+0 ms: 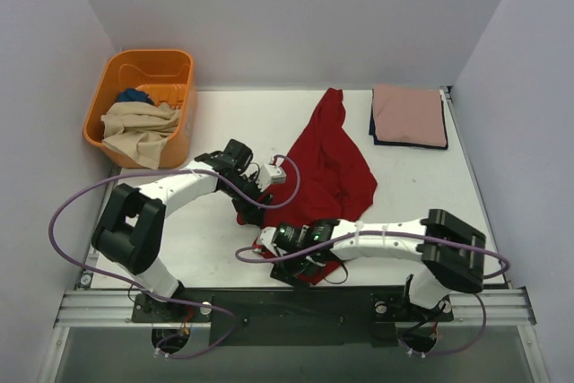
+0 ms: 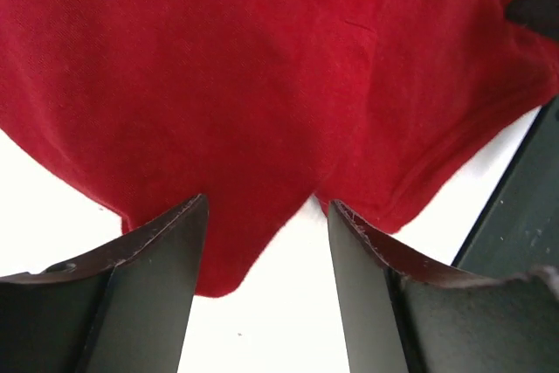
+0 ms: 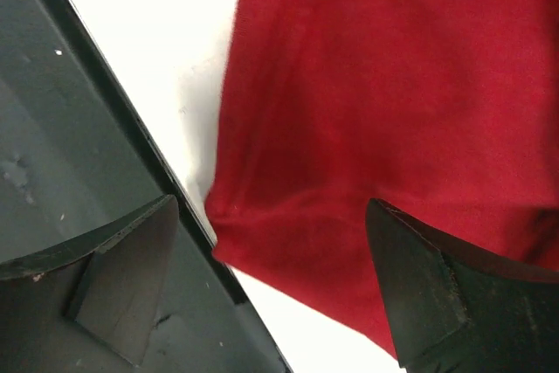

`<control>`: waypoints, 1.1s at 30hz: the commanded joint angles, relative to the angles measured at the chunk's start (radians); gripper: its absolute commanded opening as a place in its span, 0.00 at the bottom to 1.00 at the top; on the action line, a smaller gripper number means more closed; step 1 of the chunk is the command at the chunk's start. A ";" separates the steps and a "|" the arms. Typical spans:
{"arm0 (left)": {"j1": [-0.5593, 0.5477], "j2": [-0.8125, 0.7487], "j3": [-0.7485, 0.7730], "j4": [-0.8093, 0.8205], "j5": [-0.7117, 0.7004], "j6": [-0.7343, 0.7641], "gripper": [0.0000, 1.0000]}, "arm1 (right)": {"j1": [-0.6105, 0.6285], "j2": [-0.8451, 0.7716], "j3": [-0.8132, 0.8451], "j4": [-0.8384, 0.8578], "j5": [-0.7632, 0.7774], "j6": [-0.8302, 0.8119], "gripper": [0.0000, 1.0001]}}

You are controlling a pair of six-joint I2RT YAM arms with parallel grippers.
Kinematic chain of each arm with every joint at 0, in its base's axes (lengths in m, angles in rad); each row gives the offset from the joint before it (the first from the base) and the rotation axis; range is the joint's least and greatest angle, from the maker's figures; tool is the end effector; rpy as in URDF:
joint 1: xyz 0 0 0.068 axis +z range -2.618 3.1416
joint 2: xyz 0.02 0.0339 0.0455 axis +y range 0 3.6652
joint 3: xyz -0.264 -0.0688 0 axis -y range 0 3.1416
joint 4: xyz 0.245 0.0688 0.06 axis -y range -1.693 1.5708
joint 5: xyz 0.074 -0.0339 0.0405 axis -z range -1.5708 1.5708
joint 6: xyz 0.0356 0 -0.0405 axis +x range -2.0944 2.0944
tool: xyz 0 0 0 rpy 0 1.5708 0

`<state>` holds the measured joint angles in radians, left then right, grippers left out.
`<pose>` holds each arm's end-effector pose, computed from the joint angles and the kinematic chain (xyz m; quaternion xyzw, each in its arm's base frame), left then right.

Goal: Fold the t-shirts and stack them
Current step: Flatten out the tshirt

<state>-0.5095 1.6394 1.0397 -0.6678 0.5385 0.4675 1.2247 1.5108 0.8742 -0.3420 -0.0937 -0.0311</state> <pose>0.2577 -0.1649 0.1883 0.4827 0.8226 -0.2660 0.1401 0.0979 0.2814 0.1888 -0.5723 0.7652 0.2009 0.2159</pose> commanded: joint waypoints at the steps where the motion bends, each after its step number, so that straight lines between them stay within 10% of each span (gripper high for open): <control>1: -0.032 -0.007 -0.007 0.134 -0.031 -0.041 0.66 | 0.033 0.112 0.029 0.000 0.041 0.010 0.79; 4: -0.053 0.013 -0.065 0.174 -0.081 -0.038 0.55 | 0.033 0.135 0.035 0.004 0.078 0.031 0.77; 8: -0.050 0.025 -0.064 0.168 -0.142 -0.040 0.00 | 0.030 0.212 0.075 -0.023 0.140 0.111 0.43; 13: 0.032 -0.024 0.195 -0.063 -0.143 -0.105 0.00 | 0.032 0.161 0.192 -0.129 0.117 0.073 0.00; 22: 0.504 -0.007 1.020 -0.367 -0.003 -0.352 0.00 | -0.107 0.015 0.788 -0.232 -0.234 -0.055 0.00; 27: 0.563 -0.016 1.423 -0.337 -0.138 -0.388 0.00 | -0.096 0.058 1.115 -0.212 -0.403 -0.053 0.00; 33: 0.560 0.037 1.654 -0.124 -0.432 -0.441 0.00 | -0.263 -0.024 0.987 0.032 -0.534 0.242 0.00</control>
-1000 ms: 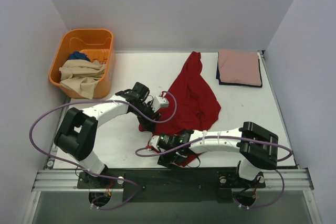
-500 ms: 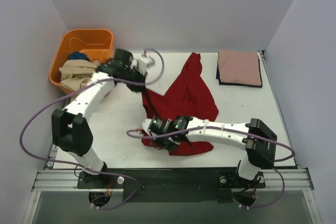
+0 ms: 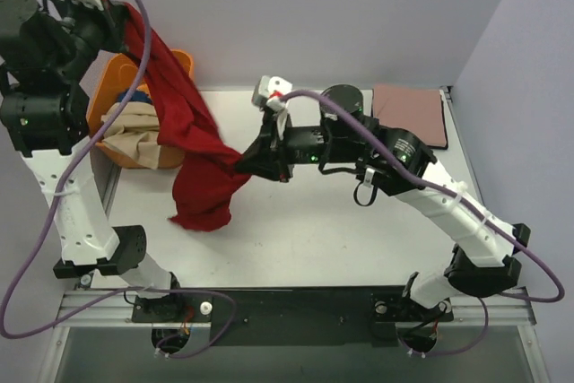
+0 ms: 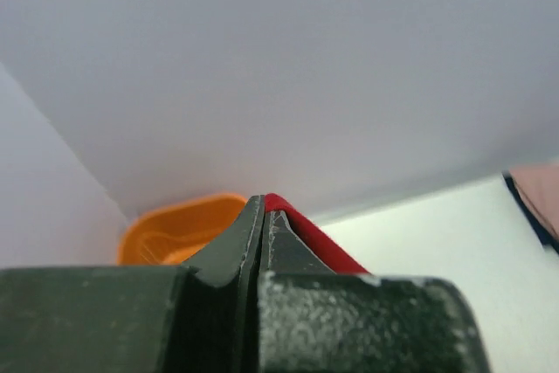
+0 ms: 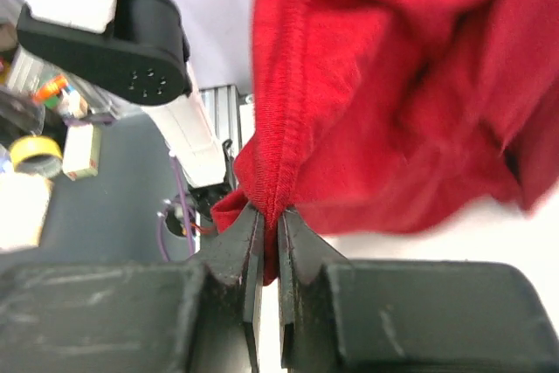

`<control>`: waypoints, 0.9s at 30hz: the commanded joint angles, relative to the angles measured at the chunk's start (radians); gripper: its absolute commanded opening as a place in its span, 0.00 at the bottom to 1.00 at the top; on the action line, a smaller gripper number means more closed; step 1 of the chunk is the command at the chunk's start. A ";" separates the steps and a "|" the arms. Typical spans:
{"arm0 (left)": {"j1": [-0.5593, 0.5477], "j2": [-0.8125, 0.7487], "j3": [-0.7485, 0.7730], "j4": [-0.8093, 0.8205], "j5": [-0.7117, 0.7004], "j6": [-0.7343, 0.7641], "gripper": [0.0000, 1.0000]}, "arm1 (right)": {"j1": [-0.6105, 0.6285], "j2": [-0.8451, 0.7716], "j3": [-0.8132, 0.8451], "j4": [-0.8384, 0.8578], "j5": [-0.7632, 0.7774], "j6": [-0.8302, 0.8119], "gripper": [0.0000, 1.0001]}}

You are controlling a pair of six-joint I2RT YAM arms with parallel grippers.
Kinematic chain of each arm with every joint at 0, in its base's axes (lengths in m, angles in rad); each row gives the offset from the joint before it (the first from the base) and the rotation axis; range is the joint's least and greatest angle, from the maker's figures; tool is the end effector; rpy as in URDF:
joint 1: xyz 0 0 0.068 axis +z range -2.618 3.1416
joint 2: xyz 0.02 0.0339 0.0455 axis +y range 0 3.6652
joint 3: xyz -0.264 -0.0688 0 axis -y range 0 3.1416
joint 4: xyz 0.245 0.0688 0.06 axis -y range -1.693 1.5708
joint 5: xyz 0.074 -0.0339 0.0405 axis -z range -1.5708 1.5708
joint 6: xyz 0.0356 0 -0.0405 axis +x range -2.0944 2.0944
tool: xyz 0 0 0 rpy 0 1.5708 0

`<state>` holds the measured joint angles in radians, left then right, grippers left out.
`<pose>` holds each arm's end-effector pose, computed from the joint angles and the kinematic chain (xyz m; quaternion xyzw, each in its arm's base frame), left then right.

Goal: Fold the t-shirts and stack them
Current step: Flatten out the tshirt

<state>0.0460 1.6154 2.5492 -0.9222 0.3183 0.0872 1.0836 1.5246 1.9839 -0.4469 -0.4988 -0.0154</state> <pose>0.2373 -0.0002 0.6111 0.1270 0.6916 -0.0644 0.7081 0.1282 0.2784 0.5409 -0.5054 0.4890 0.5003 0.5051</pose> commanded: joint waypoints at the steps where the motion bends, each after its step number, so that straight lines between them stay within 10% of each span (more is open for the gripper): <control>1: 0.000 0.078 0.146 0.170 -0.212 -0.070 0.00 | -0.186 -0.059 -0.219 0.224 -0.141 0.311 0.00; 9: -0.257 0.239 0.008 0.215 0.001 -0.099 0.00 | -0.493 -0.213 -0.708 0.419 -0.084 0.613 0.00; 20: -0.468 0.707 -0.052 0.289 -0.113 0.051 0.03 | -0.677 -0.374 -1.096 0.381 -0.027 0.738 0.00; 21: -0.486 0.721 -0.056 0.283 -0.107 0.099 0.39 | -0.683 -0.383 -1.117 0.366 -0.021 0.739 0.00; 23: -0.492 0.739 -0.050 0.252 -0.076 0.124 0.74 | -0.714 -0.376 -1.128 0.304 0.006 0.726 0.00; 27: -0.474 0.657 -0.069 0.188 0.014 0.127 0.89 | -0.783 -0.339 -1.145 0.270 -0.001 0.727 0.00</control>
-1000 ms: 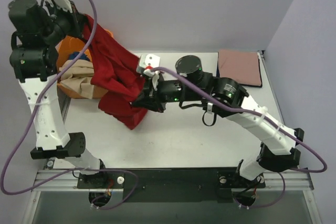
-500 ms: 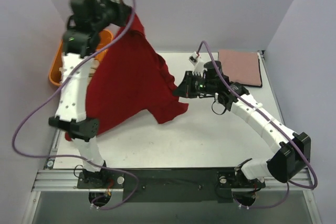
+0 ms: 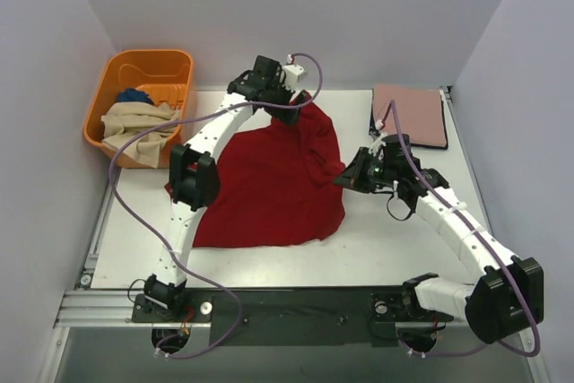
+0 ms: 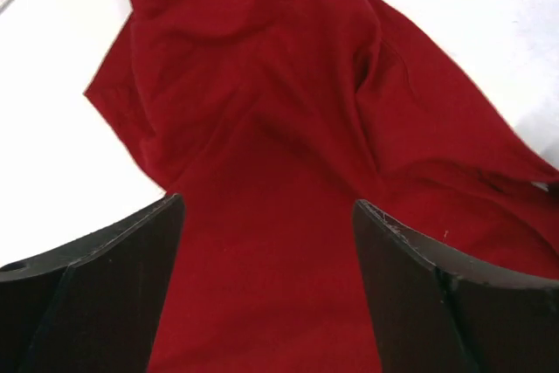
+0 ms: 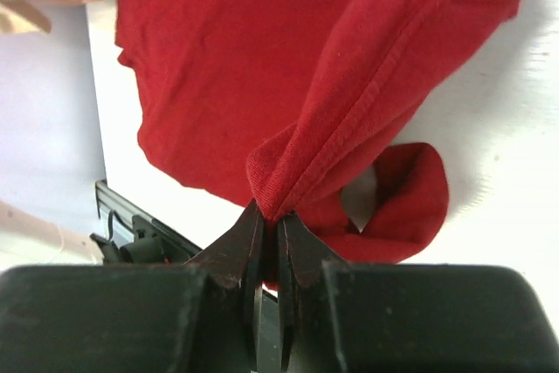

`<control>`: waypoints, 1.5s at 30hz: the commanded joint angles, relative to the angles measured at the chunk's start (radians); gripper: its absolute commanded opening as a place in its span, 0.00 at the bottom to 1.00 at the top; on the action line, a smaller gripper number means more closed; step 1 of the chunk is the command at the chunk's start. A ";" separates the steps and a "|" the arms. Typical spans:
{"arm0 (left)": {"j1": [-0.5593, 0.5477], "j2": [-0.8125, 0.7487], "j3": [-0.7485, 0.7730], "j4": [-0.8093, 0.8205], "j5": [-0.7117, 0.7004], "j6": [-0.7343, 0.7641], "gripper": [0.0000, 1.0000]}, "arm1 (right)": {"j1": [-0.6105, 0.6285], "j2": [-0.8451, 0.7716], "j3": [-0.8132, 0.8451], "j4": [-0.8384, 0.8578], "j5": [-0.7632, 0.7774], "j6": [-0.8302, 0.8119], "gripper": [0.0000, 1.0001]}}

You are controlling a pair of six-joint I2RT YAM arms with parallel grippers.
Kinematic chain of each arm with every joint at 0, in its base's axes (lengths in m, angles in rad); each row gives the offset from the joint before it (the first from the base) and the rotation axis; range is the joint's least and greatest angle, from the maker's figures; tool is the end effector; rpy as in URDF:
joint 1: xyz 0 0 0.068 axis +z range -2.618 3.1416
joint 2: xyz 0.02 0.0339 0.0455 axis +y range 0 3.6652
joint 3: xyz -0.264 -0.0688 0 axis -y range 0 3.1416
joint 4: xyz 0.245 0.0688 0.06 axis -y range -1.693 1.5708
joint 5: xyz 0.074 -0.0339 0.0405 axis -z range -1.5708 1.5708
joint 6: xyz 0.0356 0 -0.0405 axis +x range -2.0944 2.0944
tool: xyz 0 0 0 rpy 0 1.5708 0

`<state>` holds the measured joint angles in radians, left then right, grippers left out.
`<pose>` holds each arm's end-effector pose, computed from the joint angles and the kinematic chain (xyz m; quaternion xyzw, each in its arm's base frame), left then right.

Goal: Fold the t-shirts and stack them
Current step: Flatten out the tshirt

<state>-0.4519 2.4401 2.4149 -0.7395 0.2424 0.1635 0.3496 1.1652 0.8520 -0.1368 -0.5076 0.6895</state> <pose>0.4879 -0.2463 0.2625 0.3217 0.8559 -0.1660 0.3693 0.2403 0.1060 0.2920 0.0071 0.8307 0.4401 0.3410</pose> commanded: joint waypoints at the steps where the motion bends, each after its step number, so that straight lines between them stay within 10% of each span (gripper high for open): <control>1: 0.025 -0.220 0.046 -0.023 0.100 0.095 0.89 | -0.072 0.028 -0.010 -0.041 0.001 0.031 0.00; 6: 0.056 -0.490 -0.152 -0.240 0.161 0.338 0.85 | -0.181 0.056 0.006 -0.053 -0.003 0.048 0.00; 11: 0.068 -0.801 -0.757 -0.393 0.127 0.663 0.58 | -0.267 0.089 0.008 -0.037 -0.029 0.033 0.00; 15: 0.059 -1.053 -1.186 -0.445 0.126 0.861 0.71 | -0.259 0.116 0.024 -0.015 -0.069 0.010 0.00; 27: 0.064 -1.138 -1.689 0.023 -0.083 0.886 0.87 | -0.276 0.067 0.038 -0.027 -0.062 -0.001 0.00; 31: 0.062 -1.132 -1.784 0.127 -0.086 0.894 0.67 | -0.276 0.036 0.047 -0.049 -0.036 -0.002 0.00; 34: 0.064 -1.132 -1.766 0.173 -0.148 0.808 0.00 | -0.278 -0.024 0.085 -0.089 -0.005 -0.031 0.00; 45: 0.139 -1.138 -0.632 -0.360 -0.235 0.469 0.00 | -0.278 -0.315 0.554 -0.211 0.092 -0.254 0.00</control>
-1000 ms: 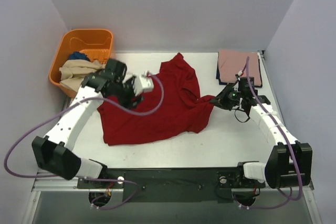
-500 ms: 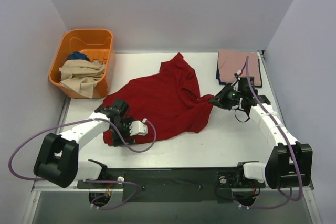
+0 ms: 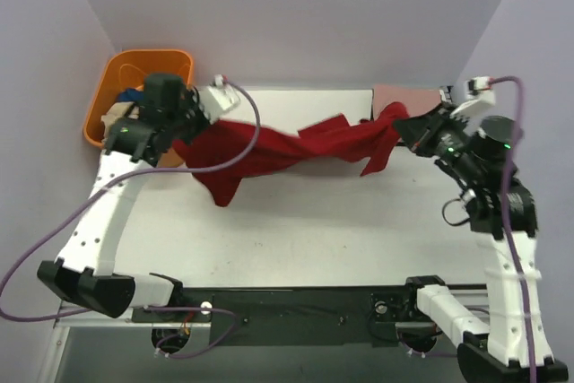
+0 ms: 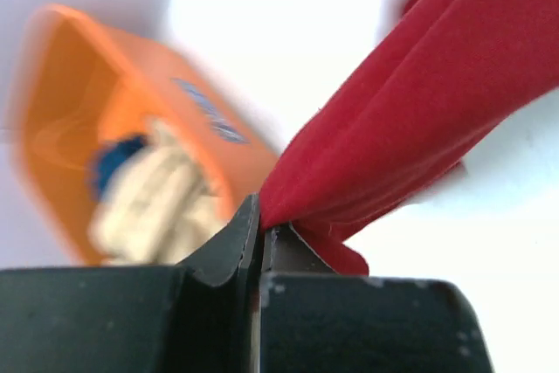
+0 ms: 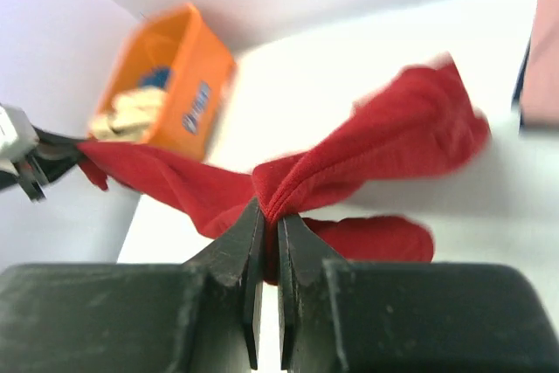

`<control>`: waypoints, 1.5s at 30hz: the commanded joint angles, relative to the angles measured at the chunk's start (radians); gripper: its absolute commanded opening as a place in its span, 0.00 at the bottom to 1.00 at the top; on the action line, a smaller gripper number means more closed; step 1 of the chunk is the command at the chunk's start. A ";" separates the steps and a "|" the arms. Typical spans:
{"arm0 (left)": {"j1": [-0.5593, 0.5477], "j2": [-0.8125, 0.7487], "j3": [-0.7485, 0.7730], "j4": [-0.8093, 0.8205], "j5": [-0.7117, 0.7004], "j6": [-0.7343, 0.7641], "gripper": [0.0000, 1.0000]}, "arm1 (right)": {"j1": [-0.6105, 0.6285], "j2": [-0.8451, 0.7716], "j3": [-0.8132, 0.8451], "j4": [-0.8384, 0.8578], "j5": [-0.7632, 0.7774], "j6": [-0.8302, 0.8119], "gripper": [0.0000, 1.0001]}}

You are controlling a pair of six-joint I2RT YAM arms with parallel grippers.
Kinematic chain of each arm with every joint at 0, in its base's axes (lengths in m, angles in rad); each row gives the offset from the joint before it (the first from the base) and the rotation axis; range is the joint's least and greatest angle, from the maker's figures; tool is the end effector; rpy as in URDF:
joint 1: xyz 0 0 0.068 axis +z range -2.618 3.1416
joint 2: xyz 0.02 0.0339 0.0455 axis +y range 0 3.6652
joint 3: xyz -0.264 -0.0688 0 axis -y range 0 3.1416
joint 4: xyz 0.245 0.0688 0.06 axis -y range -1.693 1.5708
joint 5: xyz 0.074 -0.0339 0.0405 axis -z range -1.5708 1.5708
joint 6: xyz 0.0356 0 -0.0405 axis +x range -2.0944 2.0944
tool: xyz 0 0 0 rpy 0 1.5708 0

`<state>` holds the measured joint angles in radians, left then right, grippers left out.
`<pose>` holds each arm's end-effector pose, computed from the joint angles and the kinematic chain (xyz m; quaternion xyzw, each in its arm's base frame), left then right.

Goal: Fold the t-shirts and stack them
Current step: Flatten out the tshirt

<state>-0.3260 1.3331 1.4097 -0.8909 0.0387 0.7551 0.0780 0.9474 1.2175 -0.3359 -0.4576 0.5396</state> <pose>0.2579 -0.0887 0.3690 0.4843 0.7930 0.0610 0.3646 0.1899 0.0306 0.4441 0.0117 0.7276 0.3600 0.5838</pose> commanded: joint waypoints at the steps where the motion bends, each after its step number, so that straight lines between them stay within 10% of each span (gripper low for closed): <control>1: 0.015 -0.028 0.441 -0.221 -0.031 -0.126 0.00 | -0.006 -0.111 0.220 -0.017 0.051 -0.115 0.00; 7: 0.002 -0.021 0.855 -0.331 -0.065 -0.151 0.00 | -0.006 -0.122 0.522 -0.094 0.083 -0.145 0.00; 15: -0.016 -0.069 0.977 -0.402 -0.039 -0.191 0.00 | -0.006 -0.233 0.605 -0.104 0.070 -0.159 0.00; 29: 0.008 0.044 0.719 -0.153 -0.071 -0.131 0.00 | -0.007 0.103 0.595 -0.157 0.079 -0.096 0.00; 38: 0.133 0.353 1.116 -0.173 0.044 -0.132 0.00 | -0.116 0.430 0.859 -0.074 -0.128 0.045 0.00; 45: 0.124 0.197 0.740 -0.218 0.285 0.051 0.00 | -0.122 0.282 0.621 -0.072 -0.160 0.019 0.00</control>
<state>-0.1940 1.6585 2.3154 -1.1004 0.1535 0.6754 -0.0391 1.3983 1.9408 -0.4877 -0.5468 0.5503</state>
